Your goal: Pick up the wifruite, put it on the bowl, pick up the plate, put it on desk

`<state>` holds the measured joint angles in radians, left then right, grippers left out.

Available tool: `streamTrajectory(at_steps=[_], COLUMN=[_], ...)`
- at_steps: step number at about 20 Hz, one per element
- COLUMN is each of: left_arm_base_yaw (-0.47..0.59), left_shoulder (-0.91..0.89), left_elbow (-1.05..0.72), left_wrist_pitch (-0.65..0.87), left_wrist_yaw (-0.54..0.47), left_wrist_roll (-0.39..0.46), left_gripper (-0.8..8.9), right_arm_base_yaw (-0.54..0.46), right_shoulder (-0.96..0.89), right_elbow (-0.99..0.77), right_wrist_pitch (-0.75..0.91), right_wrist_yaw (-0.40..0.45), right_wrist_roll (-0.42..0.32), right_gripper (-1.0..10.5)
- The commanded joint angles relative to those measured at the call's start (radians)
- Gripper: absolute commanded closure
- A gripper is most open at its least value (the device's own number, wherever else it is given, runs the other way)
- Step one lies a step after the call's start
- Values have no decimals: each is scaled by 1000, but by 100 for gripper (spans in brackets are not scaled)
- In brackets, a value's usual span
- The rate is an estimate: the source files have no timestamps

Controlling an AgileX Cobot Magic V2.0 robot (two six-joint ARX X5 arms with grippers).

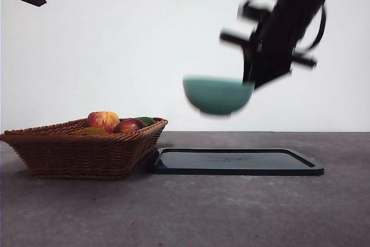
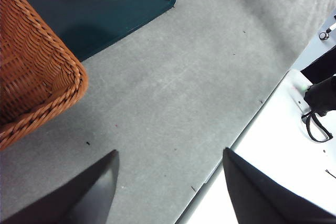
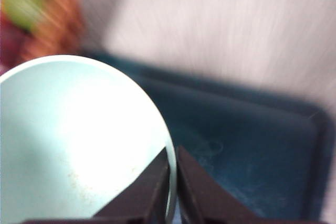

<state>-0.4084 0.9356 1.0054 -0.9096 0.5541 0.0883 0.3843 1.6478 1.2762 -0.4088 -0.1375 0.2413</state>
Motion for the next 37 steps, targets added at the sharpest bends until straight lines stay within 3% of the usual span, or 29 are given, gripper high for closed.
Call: streamTrajectory(at_steps=[1,8,15,23,31,37], left_arm_base_yaw=[-5,-5,-5,-5,-5,-5], left_shoulder=[5,5,5,5,5,5], left_elbow=[10,10,10,10,10,10], left_wrist_pitch=[5,5,5,5,5,5], left_wrist_yaw=[7,7,7,7,7,7], left_wrist_roll=[12,12,12,12,12,11], left_gripper=[503,503,503,503,503,503], right_arm_base_yaw=[5,58,174,238,264,268], right_shoulder=[-72,-365,-566,-475,-262,-245], right_elbow=[22,-3,-279,-523,-525,-525], right_wrist_pitch=[-53,-321,-262,-14,75,71], right_wrist_yaw=[1,0,11,11,16,39], right_wrist_roll=[-26,-63,-27,56,60,59], right_gripper=[940,940,940,940,940,938])
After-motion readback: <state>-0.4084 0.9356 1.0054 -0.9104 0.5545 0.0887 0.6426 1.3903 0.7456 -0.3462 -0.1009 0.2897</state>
